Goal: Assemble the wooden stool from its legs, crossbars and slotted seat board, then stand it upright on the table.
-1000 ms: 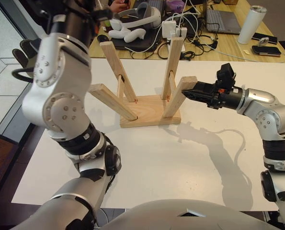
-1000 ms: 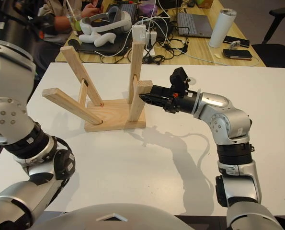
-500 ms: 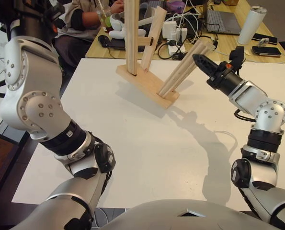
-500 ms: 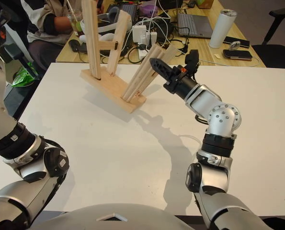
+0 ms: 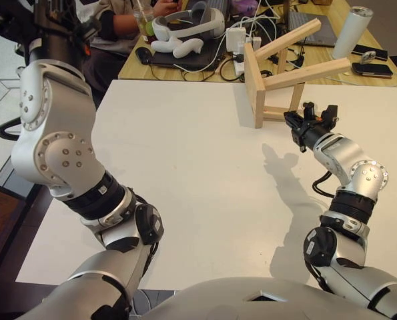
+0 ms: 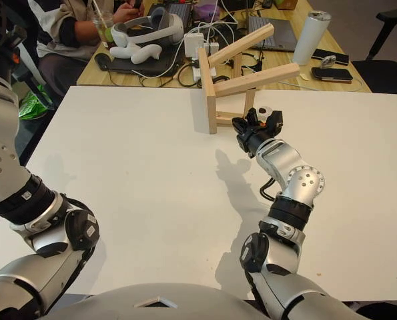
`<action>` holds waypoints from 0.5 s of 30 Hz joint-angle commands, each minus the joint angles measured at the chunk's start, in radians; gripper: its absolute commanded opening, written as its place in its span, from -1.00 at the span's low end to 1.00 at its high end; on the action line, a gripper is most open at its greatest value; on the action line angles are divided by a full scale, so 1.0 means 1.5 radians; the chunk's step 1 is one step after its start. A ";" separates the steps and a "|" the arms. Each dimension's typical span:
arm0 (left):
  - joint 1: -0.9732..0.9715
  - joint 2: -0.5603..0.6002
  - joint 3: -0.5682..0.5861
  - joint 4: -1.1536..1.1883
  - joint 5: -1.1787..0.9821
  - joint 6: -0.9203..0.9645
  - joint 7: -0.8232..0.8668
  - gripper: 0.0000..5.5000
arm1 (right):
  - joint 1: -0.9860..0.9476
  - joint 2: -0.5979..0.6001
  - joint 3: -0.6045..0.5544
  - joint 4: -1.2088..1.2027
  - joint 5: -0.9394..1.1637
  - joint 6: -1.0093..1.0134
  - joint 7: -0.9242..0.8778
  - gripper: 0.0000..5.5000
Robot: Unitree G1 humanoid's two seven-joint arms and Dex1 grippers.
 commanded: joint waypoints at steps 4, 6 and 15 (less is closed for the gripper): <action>0.030 -0.028 -0.021 -0.013 -0.011 0.004 0.016 -0.59 | -0.008 -0.164 0.300 -0.174 -0.213 -0.087 0.253 -0.90; 0.051 -0.051 -0.032 -0.022 -0.011 0.001 0.023 -0.59 | -0.032 -0.317 0.526 -0.154 -0.483 -0.241 0.359 -0.81; 0.079 -0.098 -0.049 -0.011 -0.006 -0.018 0.024 -0.59 | -0.275 -0.403 0.899 0.388 -1.103 -0.621 0.351 -0.81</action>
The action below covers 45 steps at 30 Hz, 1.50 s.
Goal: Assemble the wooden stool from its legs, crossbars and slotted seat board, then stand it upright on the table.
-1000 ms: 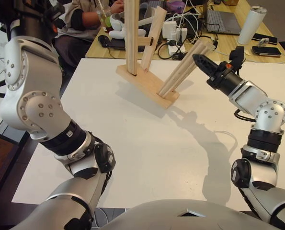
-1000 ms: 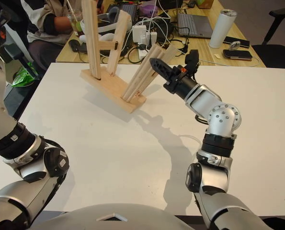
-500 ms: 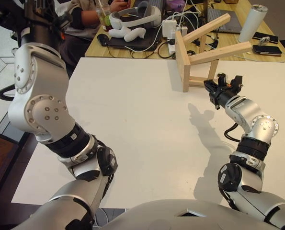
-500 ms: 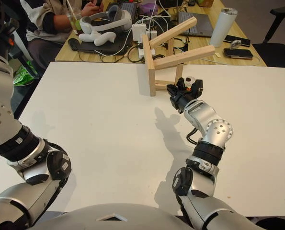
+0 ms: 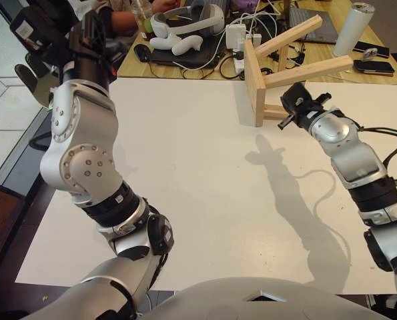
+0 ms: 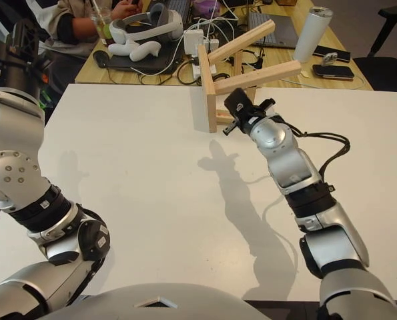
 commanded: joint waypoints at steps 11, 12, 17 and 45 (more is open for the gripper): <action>0.045 -0.030 -0.055 -0.003 0.012 -0.024 0.009 -0.59 | -0.350 0.113 0.174 0.618 -0.389 -0.351 -0.181 -0.52; 0.047 -0.031 -0.058 -0.003 0.012 -0.024 0.010 -0.59 | -0.356 0.118 0.172 0.632 -0.394 -0.355 -0.180 -0.42; 0.042 -0.030 -0.055 0.001 0.004 -0.022 0.014 -0.59 | -0.362 0.130 0.165 0.663 -0.411 -0.361 -0.112 -0.13; 0.037 -0.031 -0.068 0.026 0.001 -0.030 0.012 -0.59 | -0.358 0.140 0.120 0.776 -0.451 -0.300 -0.123 -0.23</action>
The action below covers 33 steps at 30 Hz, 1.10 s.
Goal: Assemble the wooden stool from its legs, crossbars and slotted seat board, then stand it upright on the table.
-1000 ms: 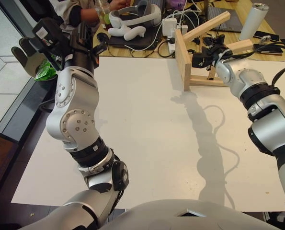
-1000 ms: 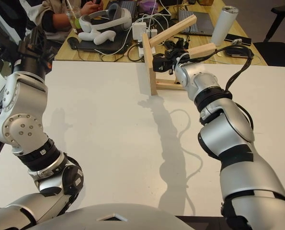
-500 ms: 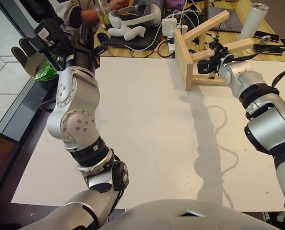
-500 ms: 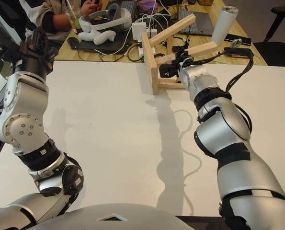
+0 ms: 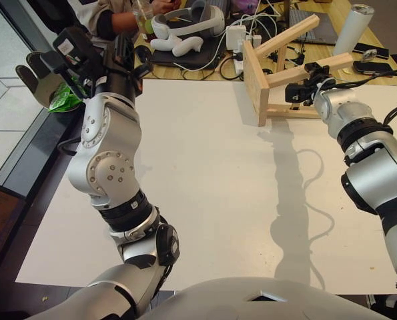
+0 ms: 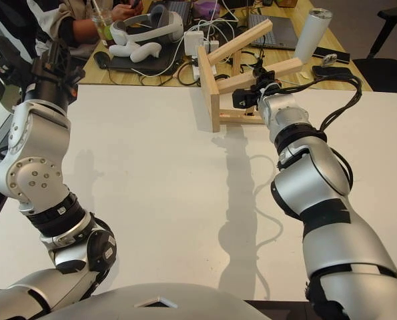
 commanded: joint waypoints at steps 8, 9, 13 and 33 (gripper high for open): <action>-0.009 0.003 -0.006 0.011 -0.003 -0.008 0.001 -0.59 | -0.003 0.007 -0.048 0.000 0.024 -0.006 0.029 -0.64; -0.009 0.004 -0.006 0.011 -0.003 -0.007 0.001 -0.59 | -0.003 0.007 -0.051 -0.001 0.025 -0.007 0.030 -0.64; -0.010 0.005 -0.006 0.011 -0.003 -0.008 0.001 -0.59 | 0.002 0.010 -0.066 -0.005 0.035 -0.014 0.044 -0.64; -0.007 0.016 0.003 0.009 0.004 -0.022 0.000 -0.59 | 0.153 -0.019 -0.110 -0.404 0.079 -0.135 0.160 -0.84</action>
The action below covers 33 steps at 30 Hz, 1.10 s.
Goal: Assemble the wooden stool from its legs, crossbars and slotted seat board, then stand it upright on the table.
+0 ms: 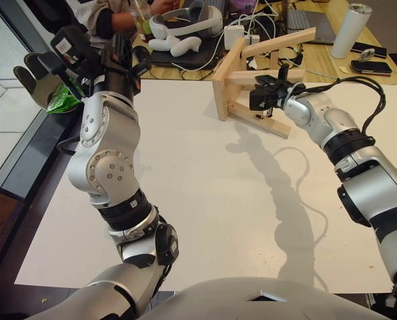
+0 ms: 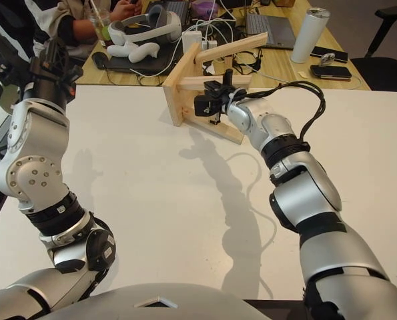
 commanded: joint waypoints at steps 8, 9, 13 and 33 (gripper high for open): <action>0.000 0.010 -0.002 -0.003 0.003 -0.013 0.003 -0.59 | 0.093 -0.057 -0.023 -0.204 -0.022 0.078 0.084 -0.99; 0.000 0.009 -0.003 -0.002 0.003 -0.014 0.003 -0.59 | 0.087 -0.059 -0.018 -0.197 -0.035 0.088 0.081 -0.93; 0.001 0.007 -0.005 -0.004 0.004 -0.016 0.004 -0.59 | 0.061 -0.063 -0.008 -0.169 -0.086 0.117 0.064 -0.70; 0.005 0.008 -0.010 -0.011 0.006 -0.013 0.004 -0.59 | 0.011 -0.109 -0.001 -0.104 -0.117 0.140 0.165 0.05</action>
